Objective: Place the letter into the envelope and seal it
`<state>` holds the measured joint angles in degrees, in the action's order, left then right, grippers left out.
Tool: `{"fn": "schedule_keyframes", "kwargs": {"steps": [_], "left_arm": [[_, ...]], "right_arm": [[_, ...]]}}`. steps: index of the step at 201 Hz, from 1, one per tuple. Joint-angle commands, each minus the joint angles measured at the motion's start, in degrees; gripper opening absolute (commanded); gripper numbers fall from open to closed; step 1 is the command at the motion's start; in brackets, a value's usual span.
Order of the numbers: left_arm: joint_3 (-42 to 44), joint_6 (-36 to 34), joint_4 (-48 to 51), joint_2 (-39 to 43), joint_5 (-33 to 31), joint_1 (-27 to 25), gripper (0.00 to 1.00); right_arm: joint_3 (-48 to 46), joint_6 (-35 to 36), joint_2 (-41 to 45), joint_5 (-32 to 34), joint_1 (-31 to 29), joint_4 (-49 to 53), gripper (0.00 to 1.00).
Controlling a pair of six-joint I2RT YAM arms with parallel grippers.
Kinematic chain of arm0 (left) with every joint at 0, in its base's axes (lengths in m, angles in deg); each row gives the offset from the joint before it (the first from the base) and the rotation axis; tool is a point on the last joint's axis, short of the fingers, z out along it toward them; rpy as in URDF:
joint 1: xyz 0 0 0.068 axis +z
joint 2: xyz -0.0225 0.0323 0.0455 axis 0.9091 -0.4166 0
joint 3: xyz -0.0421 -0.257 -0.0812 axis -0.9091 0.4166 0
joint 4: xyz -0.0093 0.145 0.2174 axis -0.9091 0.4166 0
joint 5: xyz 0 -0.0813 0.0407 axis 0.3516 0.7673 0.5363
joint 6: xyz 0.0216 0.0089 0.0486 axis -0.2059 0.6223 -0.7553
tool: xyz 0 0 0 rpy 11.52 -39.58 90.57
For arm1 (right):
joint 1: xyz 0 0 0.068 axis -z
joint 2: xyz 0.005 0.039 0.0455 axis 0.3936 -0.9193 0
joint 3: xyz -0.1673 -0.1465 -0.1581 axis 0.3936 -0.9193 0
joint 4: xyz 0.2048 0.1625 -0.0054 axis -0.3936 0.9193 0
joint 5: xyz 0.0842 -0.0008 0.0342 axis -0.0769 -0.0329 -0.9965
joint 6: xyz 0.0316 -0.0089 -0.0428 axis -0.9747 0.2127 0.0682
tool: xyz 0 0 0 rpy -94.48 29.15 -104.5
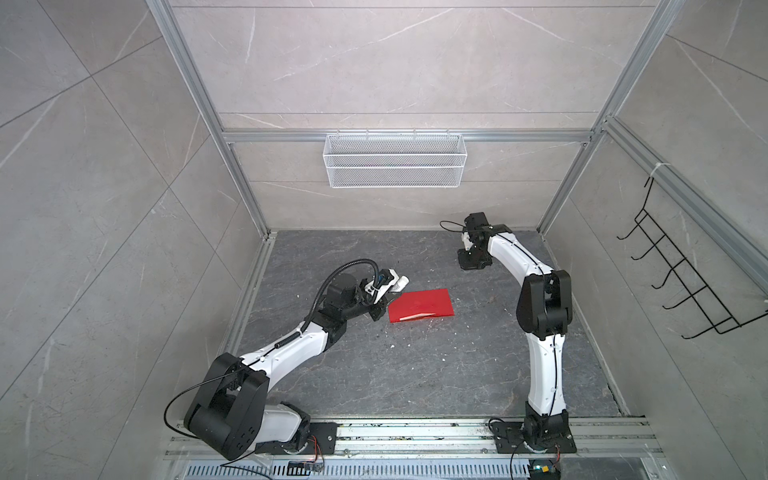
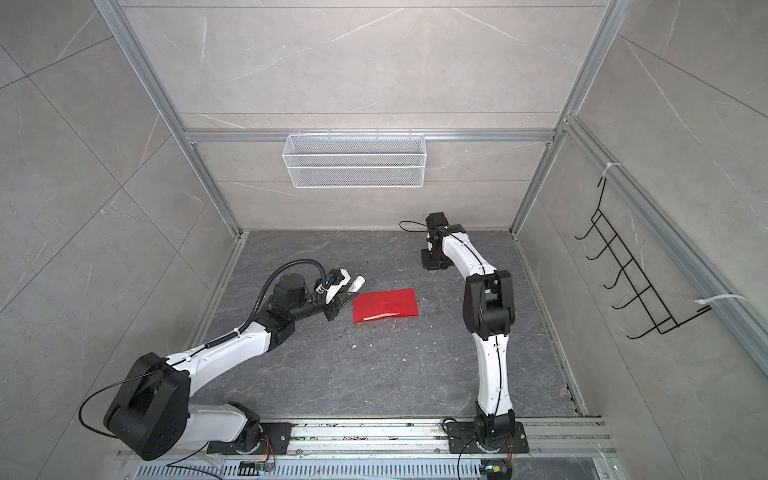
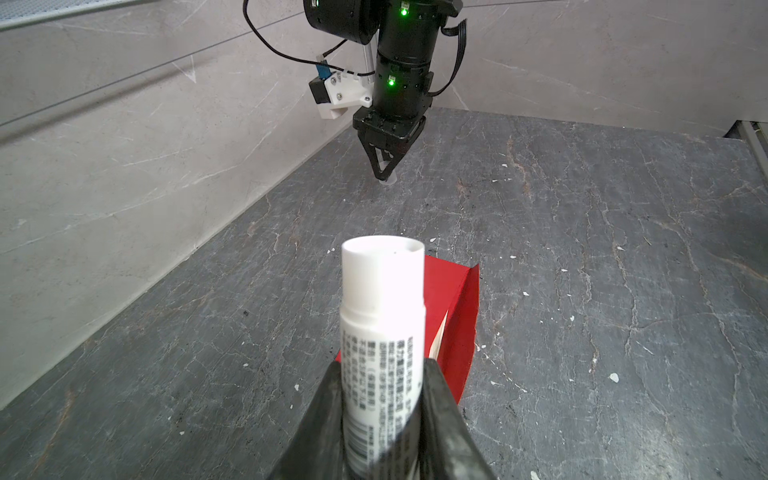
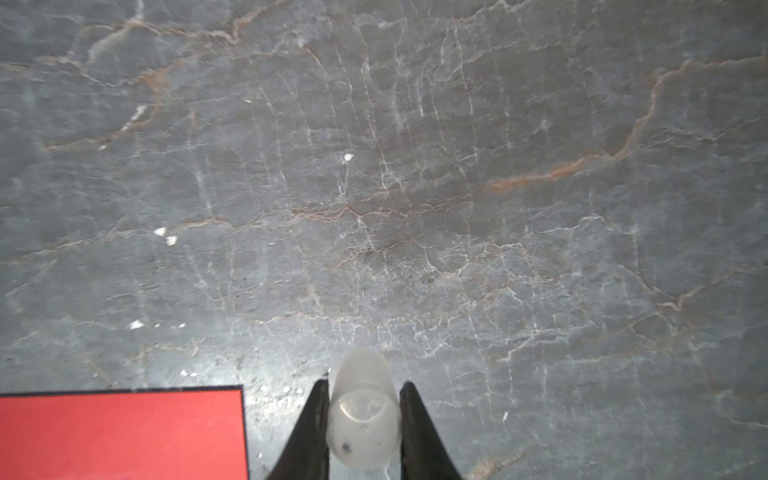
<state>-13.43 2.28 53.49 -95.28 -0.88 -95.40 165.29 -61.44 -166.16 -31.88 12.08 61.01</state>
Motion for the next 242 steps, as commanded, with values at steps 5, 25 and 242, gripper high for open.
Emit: {"fn": "schedule_keyframes", "kwargs": {"steps": [5, 25, 242], "left_arm": [[0.3, 0.4, -2.5, 2.1, 0.1, -0.3, 0.0], [0.3, 0.4, -2.5, 2.0, 0.1, -0.3, 0.0], [-0.9, 0.9, -2.5, 0.6, -0.1, -0.6, 0.0]], "right_arm": [[1.5, -1.3, -2.2, 0.7, 0.3, 1.9, 0.0], [1.5, -1.4, -3.1, 0.4, 0.4, 2.2, 0.0], [-0.3, -1.9, -1.4, -2.7, 0.5, 4.6, 0.56]]}}
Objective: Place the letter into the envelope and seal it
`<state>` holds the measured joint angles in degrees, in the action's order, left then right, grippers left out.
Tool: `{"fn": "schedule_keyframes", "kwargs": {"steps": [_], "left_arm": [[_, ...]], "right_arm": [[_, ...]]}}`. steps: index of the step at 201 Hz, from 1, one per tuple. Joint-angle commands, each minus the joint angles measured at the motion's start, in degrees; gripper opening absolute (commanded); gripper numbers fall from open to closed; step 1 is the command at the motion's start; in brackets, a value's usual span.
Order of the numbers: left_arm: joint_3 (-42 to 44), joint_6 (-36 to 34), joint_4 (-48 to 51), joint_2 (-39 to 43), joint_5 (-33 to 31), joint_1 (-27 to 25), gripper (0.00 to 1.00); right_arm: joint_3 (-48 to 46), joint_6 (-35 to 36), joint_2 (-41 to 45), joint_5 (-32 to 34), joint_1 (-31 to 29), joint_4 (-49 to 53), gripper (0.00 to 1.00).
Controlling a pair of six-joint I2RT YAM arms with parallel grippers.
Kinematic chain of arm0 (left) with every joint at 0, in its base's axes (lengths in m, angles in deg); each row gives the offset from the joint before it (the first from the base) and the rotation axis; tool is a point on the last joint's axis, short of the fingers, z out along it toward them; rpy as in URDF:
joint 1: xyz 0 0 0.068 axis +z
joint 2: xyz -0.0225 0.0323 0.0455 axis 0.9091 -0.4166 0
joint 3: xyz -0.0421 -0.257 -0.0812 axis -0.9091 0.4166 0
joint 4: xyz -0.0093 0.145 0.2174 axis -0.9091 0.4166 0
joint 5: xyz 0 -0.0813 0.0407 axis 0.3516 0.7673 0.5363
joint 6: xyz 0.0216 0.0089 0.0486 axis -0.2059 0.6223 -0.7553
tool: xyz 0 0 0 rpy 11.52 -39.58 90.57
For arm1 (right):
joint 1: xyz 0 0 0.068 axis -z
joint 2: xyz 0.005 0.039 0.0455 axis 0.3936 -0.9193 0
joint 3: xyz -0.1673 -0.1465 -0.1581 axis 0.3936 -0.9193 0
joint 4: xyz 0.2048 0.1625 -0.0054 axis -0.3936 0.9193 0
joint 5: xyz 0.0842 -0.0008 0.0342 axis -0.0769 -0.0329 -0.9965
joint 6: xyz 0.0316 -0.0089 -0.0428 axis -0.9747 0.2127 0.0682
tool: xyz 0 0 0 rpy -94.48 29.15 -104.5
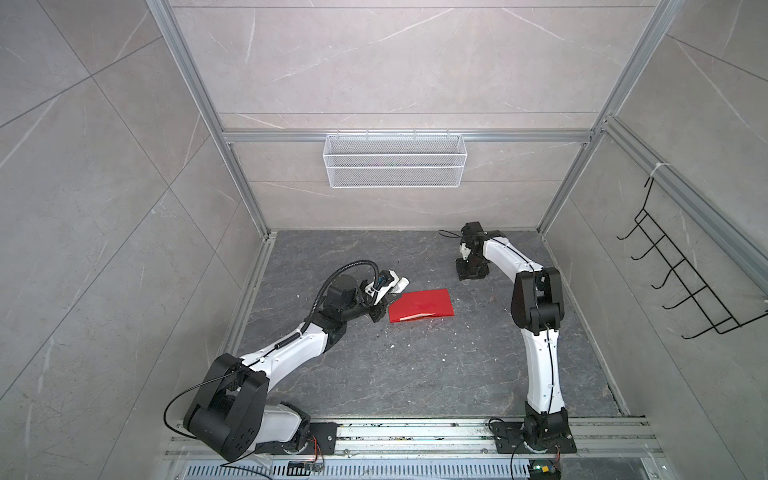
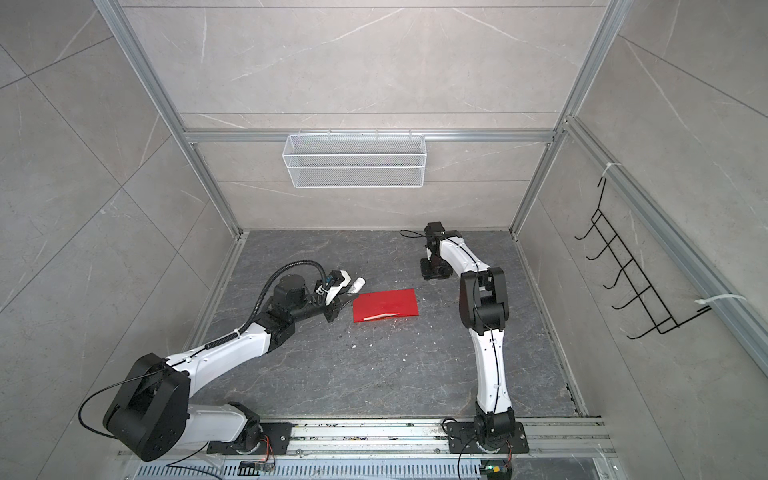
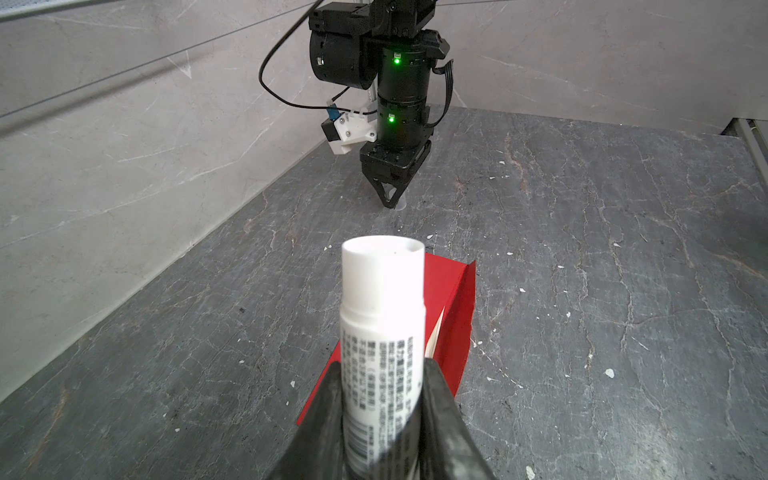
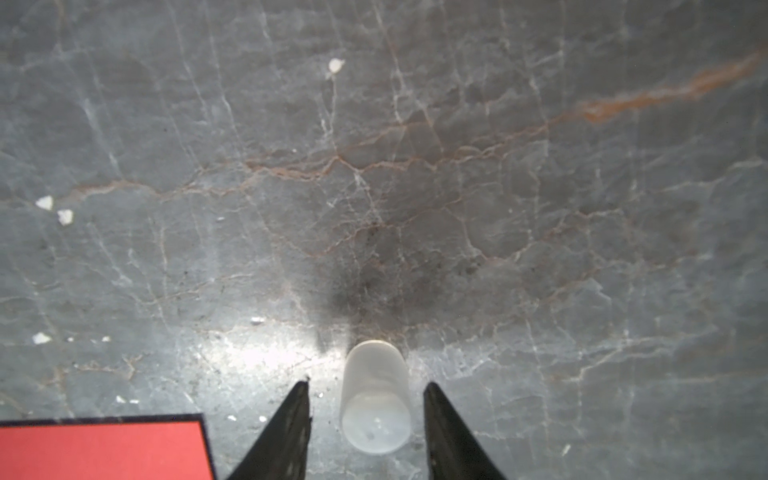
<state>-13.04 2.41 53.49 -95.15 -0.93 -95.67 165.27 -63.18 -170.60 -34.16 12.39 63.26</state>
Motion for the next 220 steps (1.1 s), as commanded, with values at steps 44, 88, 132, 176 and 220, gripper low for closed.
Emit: {"fn": "schedule_keyframes", "kwargs": {"steps": [44, 88, 132, 176, 220], "left_arm": [[-0.4, 6.6, -9.4, -0.3, -1.3, -0.3, 0.0], [0.9, 17.5, -23.3, -3.3, -1.8, -0.3, 0.0], [-0.5, 24.7, -30.4, -6.0, -1.0, -0.3, 0.0], [-1.6, 28.3, -32.5, -7.0, -0.6, -0.6, 0.0], [-1.9, 29.6, -33.0, -6.8, -0.8, -0.8, 0.0]], "right_arm": [[-6.1, -0.4, 14.8, -6.1, 0.2, -2.3, 0.63], [-20.9, -4.6, 34.6, -28.1, -0.5, -20.4, 0.73], [-27.5, -6.3, 44.7, -36.7, -8.1, -33.4, 0.83], [-27.0, -7.4, 43.3, -34.7, -14.7, -36.6, 0.84], [-26.6, -8.1, 40.9, -35.4, -17.6, -39.1, 0.81]]}}
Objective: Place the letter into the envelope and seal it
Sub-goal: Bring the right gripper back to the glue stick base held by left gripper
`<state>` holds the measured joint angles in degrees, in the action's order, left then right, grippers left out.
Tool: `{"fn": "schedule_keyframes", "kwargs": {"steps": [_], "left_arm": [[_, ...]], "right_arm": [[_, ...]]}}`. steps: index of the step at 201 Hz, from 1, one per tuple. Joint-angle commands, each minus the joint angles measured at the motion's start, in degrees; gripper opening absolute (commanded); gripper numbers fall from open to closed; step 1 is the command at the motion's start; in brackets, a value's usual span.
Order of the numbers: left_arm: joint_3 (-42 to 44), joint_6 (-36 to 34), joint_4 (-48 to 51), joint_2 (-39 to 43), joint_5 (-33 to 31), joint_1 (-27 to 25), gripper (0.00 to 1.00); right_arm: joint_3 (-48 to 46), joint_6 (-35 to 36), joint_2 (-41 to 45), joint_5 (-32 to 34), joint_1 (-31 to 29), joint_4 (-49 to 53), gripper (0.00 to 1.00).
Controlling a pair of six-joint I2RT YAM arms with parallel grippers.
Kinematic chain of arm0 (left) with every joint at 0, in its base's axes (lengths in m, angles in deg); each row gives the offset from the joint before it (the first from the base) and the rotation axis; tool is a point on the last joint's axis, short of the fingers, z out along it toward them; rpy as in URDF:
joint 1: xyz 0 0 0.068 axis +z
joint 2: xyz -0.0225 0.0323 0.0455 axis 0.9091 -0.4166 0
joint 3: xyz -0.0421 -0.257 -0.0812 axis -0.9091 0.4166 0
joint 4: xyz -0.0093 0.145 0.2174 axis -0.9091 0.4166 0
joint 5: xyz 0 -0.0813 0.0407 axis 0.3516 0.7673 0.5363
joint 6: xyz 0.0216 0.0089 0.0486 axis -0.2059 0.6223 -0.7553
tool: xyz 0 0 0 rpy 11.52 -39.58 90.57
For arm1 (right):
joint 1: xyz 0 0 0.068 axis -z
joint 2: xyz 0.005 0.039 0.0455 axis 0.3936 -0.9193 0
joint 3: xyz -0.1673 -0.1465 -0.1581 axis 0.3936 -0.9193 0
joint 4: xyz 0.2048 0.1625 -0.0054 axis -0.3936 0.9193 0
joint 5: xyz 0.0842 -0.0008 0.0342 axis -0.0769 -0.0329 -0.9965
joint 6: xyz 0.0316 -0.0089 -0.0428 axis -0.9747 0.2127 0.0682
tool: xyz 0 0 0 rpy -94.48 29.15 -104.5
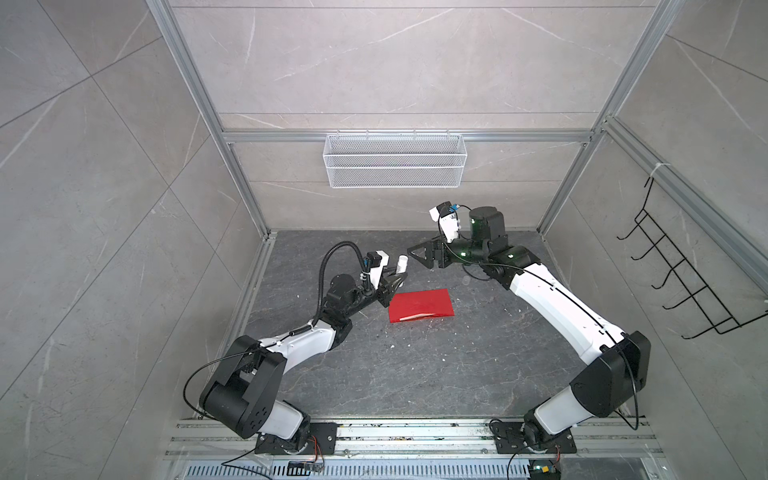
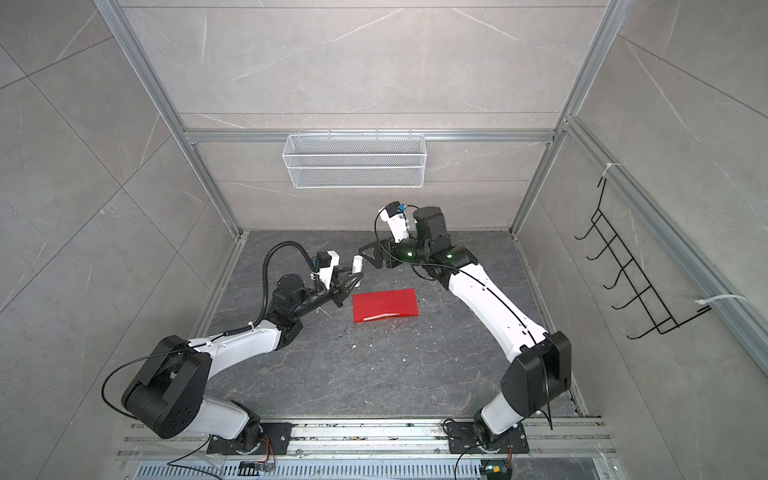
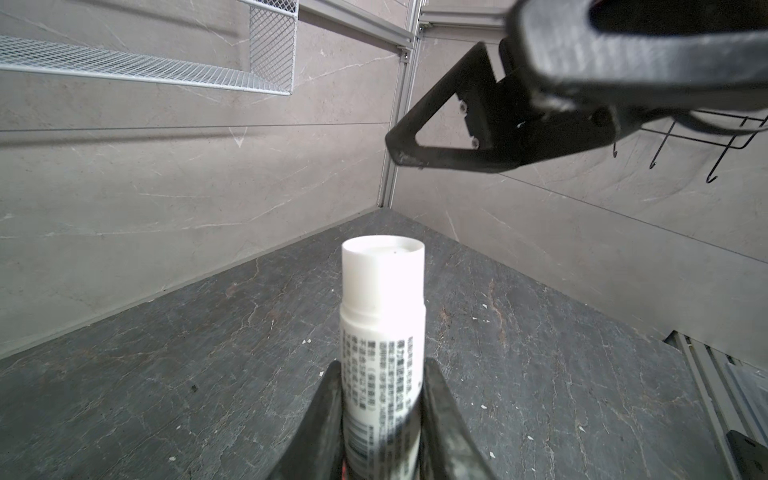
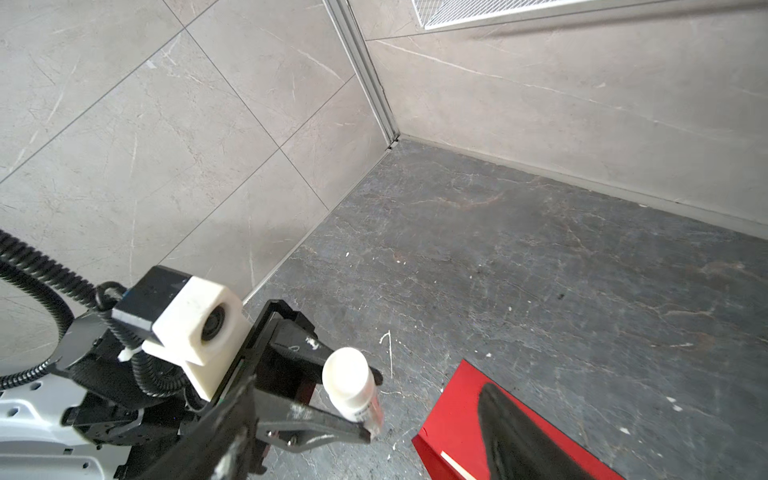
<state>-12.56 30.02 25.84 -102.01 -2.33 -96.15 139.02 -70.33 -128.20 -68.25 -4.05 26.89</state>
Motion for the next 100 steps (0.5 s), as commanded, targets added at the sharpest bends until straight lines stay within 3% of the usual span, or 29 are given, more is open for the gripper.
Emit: {"fn": "schedule_keyframes", "kwargs": {"steps": [1, 61, 100], "left_arm": [[-2.4, 2.0, -5.3, 0.1, 0.5, -0.3, 0.0], [-2.7, 3.8, -5.4, 0.9, -0.1, -0.3, 0.0], [-3.0, 5.1, -5.8, 0.9, -0.2, -0.3, 0.0]], "right_arm": [[-0.4, -0.9, -1.5, -1.4, -1.3, -2.7, 0.81], [0.3, 0.5, -3.6, -0.7, -3.6, -1.5, 0.72], [1.2, 1.0, -5.1, -0.4, -4.8, -0.9, 0.55]]}}
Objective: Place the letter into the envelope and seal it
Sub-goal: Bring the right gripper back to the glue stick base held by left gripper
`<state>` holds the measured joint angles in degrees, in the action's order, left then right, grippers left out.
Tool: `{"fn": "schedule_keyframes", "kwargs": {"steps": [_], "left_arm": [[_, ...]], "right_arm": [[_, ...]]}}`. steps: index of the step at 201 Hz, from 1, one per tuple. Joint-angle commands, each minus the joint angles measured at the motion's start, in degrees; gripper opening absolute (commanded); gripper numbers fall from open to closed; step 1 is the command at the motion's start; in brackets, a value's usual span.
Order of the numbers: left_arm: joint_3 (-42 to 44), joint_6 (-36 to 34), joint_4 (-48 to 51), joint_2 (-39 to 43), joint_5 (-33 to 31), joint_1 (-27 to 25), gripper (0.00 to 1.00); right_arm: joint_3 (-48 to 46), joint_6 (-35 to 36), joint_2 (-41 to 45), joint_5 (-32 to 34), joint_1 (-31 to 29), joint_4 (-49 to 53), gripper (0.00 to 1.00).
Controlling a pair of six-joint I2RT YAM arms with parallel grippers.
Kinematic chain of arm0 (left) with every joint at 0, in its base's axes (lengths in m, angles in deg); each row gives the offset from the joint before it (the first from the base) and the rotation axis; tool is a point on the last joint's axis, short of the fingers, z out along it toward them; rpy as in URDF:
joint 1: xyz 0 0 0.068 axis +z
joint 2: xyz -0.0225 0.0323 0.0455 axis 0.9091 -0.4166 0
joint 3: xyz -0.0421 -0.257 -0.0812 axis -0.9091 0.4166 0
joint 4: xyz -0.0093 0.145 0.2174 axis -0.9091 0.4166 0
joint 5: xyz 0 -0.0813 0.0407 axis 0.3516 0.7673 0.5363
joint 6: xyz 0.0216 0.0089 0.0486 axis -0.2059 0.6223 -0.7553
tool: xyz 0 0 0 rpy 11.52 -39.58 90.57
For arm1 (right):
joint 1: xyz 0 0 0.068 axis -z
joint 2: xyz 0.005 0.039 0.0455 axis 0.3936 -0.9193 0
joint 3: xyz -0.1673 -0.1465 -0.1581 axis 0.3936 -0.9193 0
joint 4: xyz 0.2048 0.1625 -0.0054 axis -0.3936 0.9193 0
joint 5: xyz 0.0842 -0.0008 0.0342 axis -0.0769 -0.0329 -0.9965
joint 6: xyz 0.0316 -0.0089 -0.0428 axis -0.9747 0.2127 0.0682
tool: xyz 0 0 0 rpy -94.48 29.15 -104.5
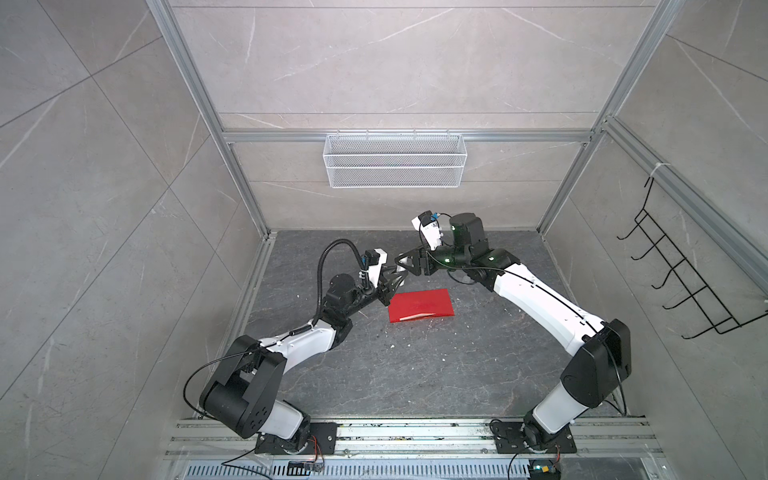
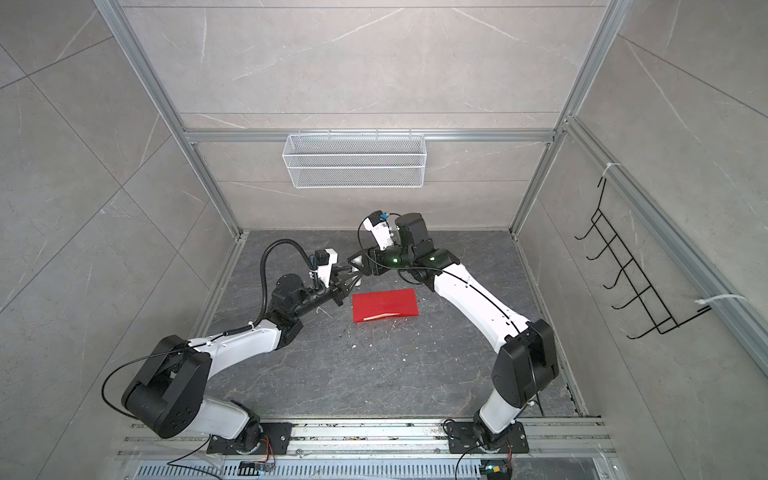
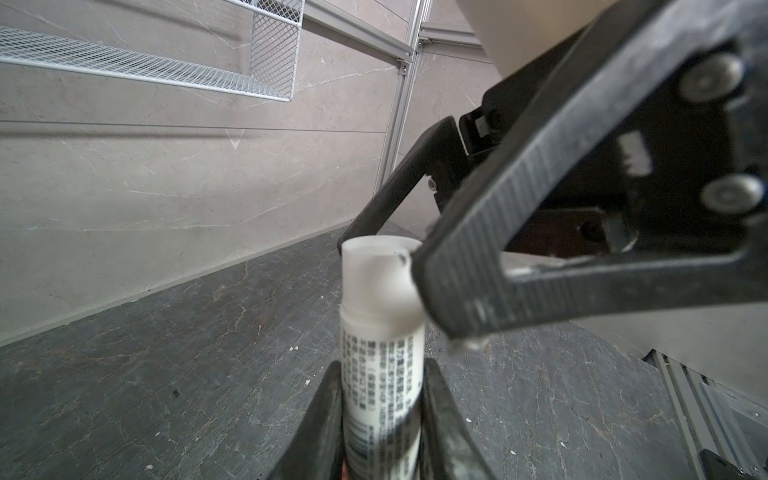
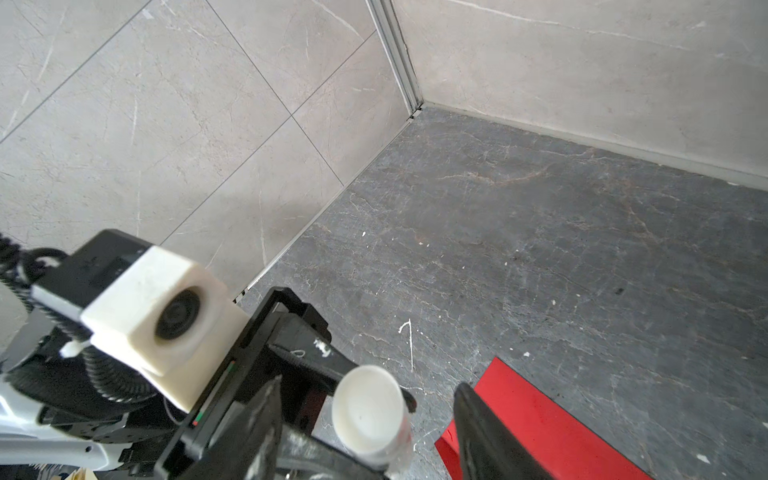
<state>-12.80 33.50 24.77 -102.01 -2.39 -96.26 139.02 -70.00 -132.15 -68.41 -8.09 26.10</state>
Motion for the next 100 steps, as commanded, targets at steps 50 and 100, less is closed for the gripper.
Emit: {"fn": "schedule_keyframes", "kwargs": {"steps": [50, 100], "left_arm": [[-3.0, 3.0, -4.7, 0.7, -0.2, -0.2, 0.0], [-4.0, 3.0, -1.9, 0.7, 2.0, -0.1, 0.13]], "right_arm": [[1.8, 1.0, -1.9, -0.1, -1.3, 0.0, 0.21], [5.2, 7.5, -2.1, 0.8, -1.4, 6.0, 0.0]]}}
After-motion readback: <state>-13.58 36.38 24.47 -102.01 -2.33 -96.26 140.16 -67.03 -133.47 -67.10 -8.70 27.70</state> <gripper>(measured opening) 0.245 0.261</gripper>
